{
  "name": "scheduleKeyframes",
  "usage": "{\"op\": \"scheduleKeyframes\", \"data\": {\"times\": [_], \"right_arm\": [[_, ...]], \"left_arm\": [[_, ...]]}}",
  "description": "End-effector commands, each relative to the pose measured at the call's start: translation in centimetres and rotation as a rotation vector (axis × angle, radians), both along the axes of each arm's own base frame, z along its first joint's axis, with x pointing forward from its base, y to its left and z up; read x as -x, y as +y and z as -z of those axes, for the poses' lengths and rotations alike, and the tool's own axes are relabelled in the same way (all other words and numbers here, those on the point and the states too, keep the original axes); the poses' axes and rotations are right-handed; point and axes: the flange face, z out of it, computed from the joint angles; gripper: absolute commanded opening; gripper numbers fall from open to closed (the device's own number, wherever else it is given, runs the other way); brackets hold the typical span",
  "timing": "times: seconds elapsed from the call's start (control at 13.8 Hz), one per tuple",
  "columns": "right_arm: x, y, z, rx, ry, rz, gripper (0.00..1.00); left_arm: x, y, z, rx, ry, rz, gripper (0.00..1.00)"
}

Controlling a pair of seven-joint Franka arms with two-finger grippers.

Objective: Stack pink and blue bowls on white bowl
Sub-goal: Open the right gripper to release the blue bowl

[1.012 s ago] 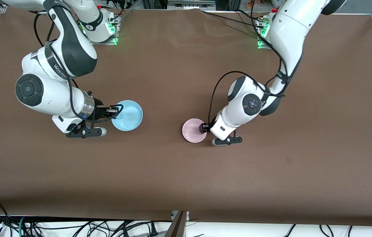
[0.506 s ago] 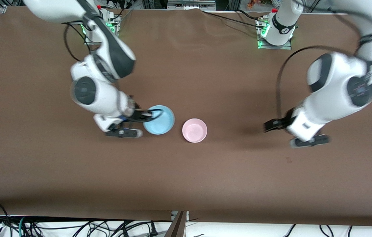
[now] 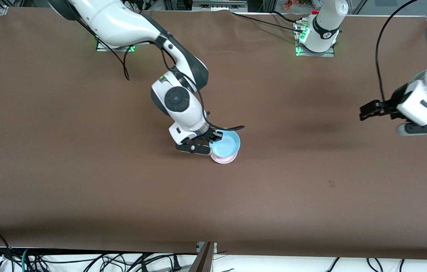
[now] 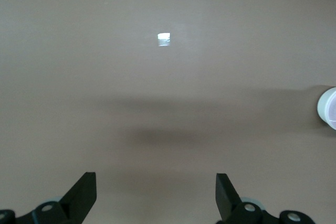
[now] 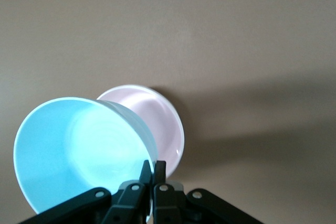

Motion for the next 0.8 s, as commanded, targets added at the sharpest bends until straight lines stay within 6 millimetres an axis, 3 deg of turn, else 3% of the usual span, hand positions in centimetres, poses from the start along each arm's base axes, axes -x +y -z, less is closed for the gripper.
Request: {"op": "scheduleKeyframes", "data": {"times": [0.0, 0.72], "right_arm": [[-1.2, 0.1, 0.8, 0.021, -0.021, 0.009, 0.0], [-0.2, 0.8, 2.7, 0.032, 0.011, 0.005, 0.0]], "left_arm": [[0.5, 2.5, -0.8, -0.018, 0.018, -0.015, 1.0], [0.1, 2.9, -0.4, -0.018, 0.032, -0.023, 1.0]]}}
